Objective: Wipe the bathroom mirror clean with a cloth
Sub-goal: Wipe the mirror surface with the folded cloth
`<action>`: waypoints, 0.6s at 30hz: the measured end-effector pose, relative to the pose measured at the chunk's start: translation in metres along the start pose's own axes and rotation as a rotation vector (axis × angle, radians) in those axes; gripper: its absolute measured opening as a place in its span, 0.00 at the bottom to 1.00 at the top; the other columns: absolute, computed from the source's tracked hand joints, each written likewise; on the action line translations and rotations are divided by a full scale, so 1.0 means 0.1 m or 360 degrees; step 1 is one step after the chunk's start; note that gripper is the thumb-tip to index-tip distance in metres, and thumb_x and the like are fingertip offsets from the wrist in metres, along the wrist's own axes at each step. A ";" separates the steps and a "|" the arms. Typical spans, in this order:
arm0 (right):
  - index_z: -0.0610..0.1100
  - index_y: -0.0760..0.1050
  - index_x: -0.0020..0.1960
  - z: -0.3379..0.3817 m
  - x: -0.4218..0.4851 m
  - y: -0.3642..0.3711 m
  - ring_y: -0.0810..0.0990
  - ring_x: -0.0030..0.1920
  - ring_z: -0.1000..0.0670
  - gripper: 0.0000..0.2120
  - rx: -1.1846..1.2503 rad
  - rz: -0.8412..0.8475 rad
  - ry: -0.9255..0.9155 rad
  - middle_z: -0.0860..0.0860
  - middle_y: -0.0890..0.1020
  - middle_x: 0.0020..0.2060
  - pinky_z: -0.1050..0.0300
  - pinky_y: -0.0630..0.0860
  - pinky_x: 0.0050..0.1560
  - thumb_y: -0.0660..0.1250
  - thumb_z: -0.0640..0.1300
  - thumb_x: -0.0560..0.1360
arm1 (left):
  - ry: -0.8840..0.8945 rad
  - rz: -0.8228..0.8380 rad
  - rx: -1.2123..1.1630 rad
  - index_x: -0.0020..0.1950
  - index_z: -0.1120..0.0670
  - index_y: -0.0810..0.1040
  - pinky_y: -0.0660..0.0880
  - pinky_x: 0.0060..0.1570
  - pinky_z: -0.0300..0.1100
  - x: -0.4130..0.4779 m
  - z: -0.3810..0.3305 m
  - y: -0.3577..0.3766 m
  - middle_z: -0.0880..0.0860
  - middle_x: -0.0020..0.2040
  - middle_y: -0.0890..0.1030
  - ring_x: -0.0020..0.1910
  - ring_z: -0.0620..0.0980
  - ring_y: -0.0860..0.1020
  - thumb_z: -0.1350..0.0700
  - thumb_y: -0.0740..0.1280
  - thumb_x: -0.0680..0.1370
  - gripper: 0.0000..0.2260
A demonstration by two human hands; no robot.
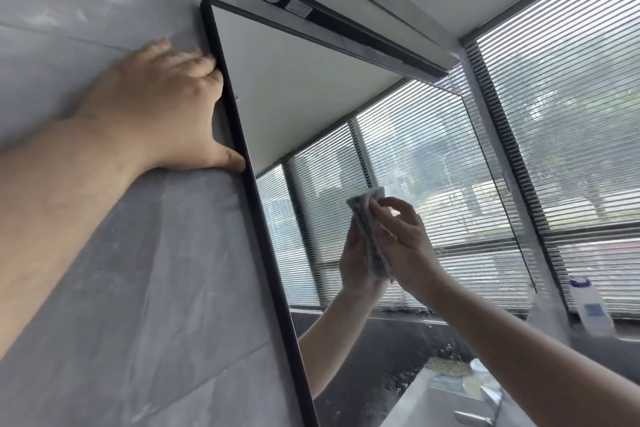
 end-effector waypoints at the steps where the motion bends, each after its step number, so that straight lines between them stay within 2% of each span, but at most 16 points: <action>1: 0.57 0.78 0.62 0.00 0.04 -0.02 0.73 0.67 0.44 0.14 -0.0059 -0.0075 -0.0044 0.52 0.74 0.66 0.43 0.71 0.67 0.63 0.43 0.81 | -0.0002 -0.0009 0.0004 0.70 0.64 0.71 0.58 0.75 0.55 0.00 0.01 0.00 0.61 0.73 0.70 0.73 0.59 0.67 0.18 0.50 0.55 0.61; 3: 0.52 0.82 0.61 -0.08 0.19 -0.12 0.77 0.62 0.43 0.13 -0.0051 -0.0286 -0.0051 0.50 0.78 0.63 0.41 0.76 0.62 0.62 0.47 0.81 | -0.0018 -0.0015 -0.0022 0.71 0.63 0.70 0.58 0.75 0.55 0.01 0.02 0.00 0.61 0.74 0.69 0.74 0.58 0.66 0.19 0.53 0.56 0.59; 4: 0.51 0.83 0.60 -0.17 0.28 -0.18 0.78 0.61 0.44 0.13 0.0023 -0.0373 0.0051 0.49 0.79 0.62 0.40 0.77 0.61 0.64 0.47 0.79 | -0.0020 -0.0019 -0.0035 0.71 0.63 0.70 0.57 0.75 0.54 0.01 0.02 0.00 0.60 0.74 0.69 0.74 0.58 0.66 0.19 0.55 0.57 0.59; 6: 0.56 0.84 0.56 -0.35 0.45 -0.29 0.78 0.62 0.47 0.12 0.0222 -0.0405 0.0344 0.53 0.79 0.59 0.42 0.76 0.64 0.65 0.49 0.76 | -0.0035 -0.0013 -0.0062 0.72 0.63 0.69 0.56 0.75 0.54 0.01 0.02 0.01 0.60 0.74 0.68 0.74 0.58 0.65 0.20 0.58 0.57 0.57; 8: 0.63 0.84 0.52 -0.47 0.48 -0.31 0.78 0.63 0.50 0.13 0.0242 -0.0420 0.0441 0.59 0.79 0.56 0.45 0.75 0.66 0.66 0.52 0.72 | -0.0025 -0.0064 -0.0063 0.70 0.63 0.71 0.57 0.75 0.54 0.03 0.02 0.01 0.60 0.73 0.70 0.74 0.58 0.66 0.21 0.59 0.57 0.56; 10: 0.61 0.84 0.54 -0.34 0.42 -0.29 0.79 0.62 0.51 0.11 0.0148 -0.0430 0.0354 0.58 0.79 0.56 0.45 0.75 0.66 0.67 0.52 0.74 | -0.0026 -0.0124 -0.0084 0.68 0.63 0.73 0.58 0.74 0.55 0.03 0.03 0.00 0.61 0.71 0.72 0.72 0.58 0.68 0.20 0.59 0.57 0.55; 13: 0.52 0.81 0.59 0.20 0.18 -0.06 0.77 0.63 0.45 0.11 -0.0033 -0.0326 0.0102 0.47 0.79 0.61 0.41 0.73 0.65 0.63 0.43 0.81 | -0.0005 -0.0090 -0.0035 0.68 0.63 0.72 0.57 0.74 0.55 0.04 0.03 0.07 0.61 0.72 0.71 0.72 0.59 0.67 0.18 0.55 0.57 0.57; 14: 0.50 0.81 0.59 0.44 0.05 -0.02 0.76 0.61 0.43 0.12 -0.0176 -0.0358 -0.0046 0.44 0.79 0.60 0.39 0.73 0.64 0.60 0.46 0.82 | 0.0010 -0.0102 -0.0009 0.67 0.63 0.72 0.58 0.73 0.56 0.06 0.01 0.10 0.62 0.72 0.71 0.72 0.59 0.67 0.18 0.52 0.57 0.58; 16: 0.41 0.84 0.55 0.75 -0.08 0.02 0.76 0.54 0.42 0.28 -0.0185 -0.0556 -0.0292 0.39 0.82 0.54 0.38 0.75 0.55 0.53 0.59 0.83 | -0.0001 -0.0151 0.0022 0.65 0.64 0.74 0.59 0.71 0.58 0.09 0.06 0.14 0.63 0.69 0.73 0.70 0.62 0.69 0.17 0.48 0.56 0.59; 17: 0.38 0.84 0.54 0.75 -0.04 -0.02 0.76 0.54 0.45 0.31 -0.0114 -0.0614 -0.0314 0.39 0.83 0.53 0.38 0.75 0.53 0.52 0.61 0.82 | 0.0009 -0.0147 -0.0012 0.64 0.65 0.74 0.60 0.70 0.59 0.10 0.08 0.16 0.64 0.68 0.74 0.69 0.63 0.70 0.17 0.47 0.56 0.60; 18: 0.39 0.85 0.54 0.61 0.05 -0.04 0.76 0.55 0.48 0.28 -0.0064 -0.0654 -0.0270 0.42 0.83 0.54 0.37 0.76 0.54 0.55 0.60 0.82 | 0.0035 -0.0157 -0.0049 0.63 0.65 0.74 0.60 0.70 0.60 0.13 0.08 0.20 0.64 0.67 0.74 0.67 0.64 0.71 0.15 0.46 0.56 0.61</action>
Point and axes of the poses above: each hand's wrist, its own x-axis towards the middle knuckle, its own y-axis out of the palm, z = x × y, the point moved 6 cm from there along x, towards the middle knuckle
